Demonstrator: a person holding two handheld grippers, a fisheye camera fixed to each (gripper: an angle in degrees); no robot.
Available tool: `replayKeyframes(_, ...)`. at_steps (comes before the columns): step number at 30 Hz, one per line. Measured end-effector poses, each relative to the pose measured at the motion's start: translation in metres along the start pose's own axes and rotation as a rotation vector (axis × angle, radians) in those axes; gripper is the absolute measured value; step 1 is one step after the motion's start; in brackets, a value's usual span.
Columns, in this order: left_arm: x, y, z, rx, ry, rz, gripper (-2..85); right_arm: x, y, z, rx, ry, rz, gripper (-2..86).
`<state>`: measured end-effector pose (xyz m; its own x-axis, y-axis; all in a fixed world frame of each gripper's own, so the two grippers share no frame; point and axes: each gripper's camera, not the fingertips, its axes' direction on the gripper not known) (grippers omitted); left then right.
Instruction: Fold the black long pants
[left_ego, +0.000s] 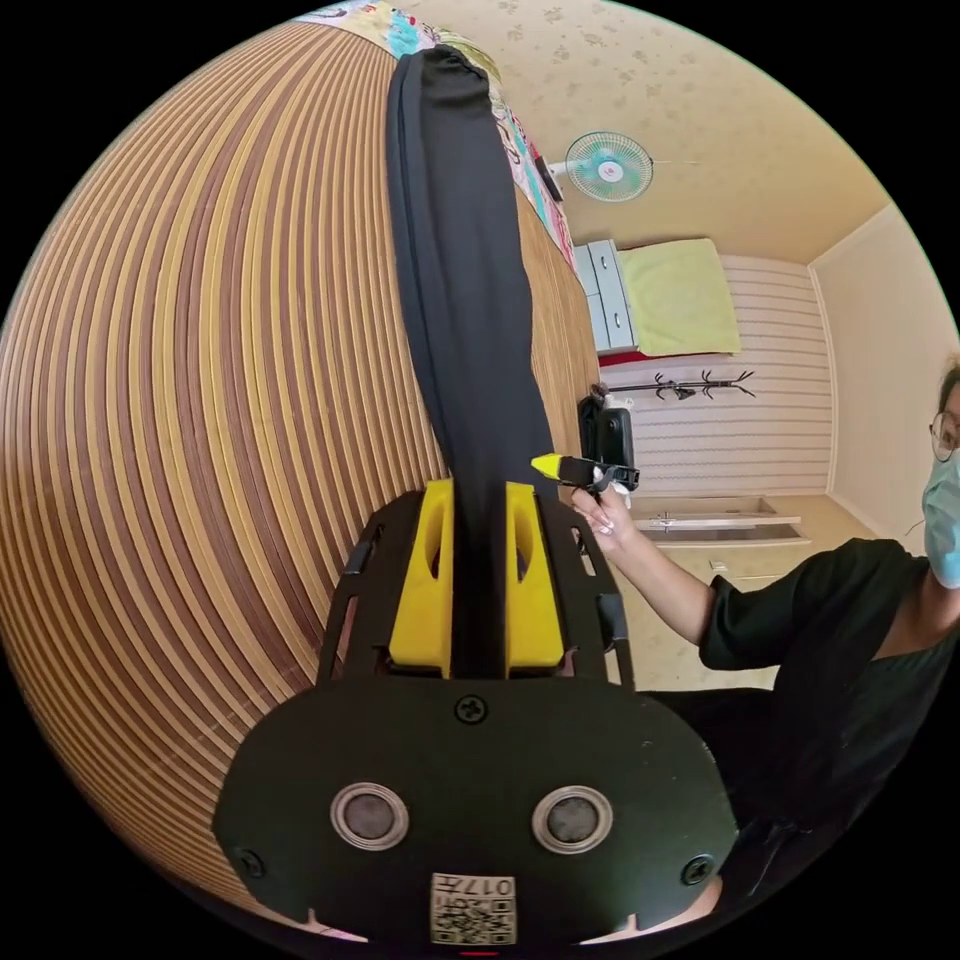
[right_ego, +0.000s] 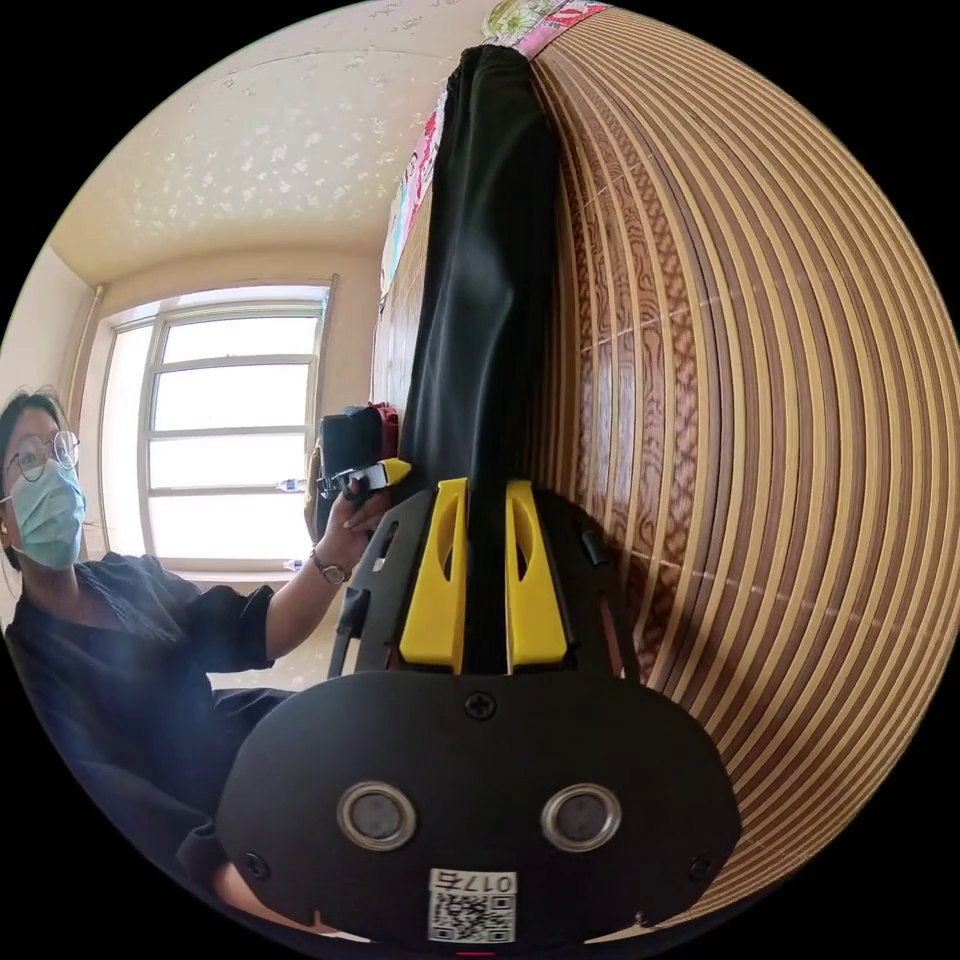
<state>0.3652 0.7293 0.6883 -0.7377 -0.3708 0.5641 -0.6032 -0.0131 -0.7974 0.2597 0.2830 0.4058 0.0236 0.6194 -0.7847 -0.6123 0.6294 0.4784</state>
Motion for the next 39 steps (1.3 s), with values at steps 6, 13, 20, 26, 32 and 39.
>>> replayKeyframes(6, -0.023, -0.031, 0.017, 0.001, 0.13, -0.001, 6.8, 0.019, -0.016, 0.007, 0.027, -0.089, 0.013, 5.8)
replayKeyframes(13, -0.035, -0.032, 0.035, -0.035, 0.349, -0.003, 4.3, 0.033, -0.006, 0.001, 0.012, -0.26, 0.0, 1.8)
replayKeyframes(20, 0.07, 0.029, 0.017, 0.11, 0.379, 0.242, 3.9, -0.055, 0.061, -0.036, 0.05, -0.31, -0.155, 0.3)
replayKeyframes(26, 0.23, 0.071, -0.013, 0.258, 0.338, 0.545, 3.7, -0.184, 0.11, -0.097, 0.123, -0.31, -0.37, 0.0)
replayKeyframes(32, 0.381, 0.096, -0.038, 0.322, 0.243, 0.796, 3.6, -0.318, 0.152, -0.155, 0.13, -0.233, -0.625, -0.1)
replayKeyframes(39, 0.527, 0.114, -0.066, 0.451, 0.265, 1.016, 3.6, -0.477, 0.198, -0.214, 0.169, -0.177, -0.936, -0.1)
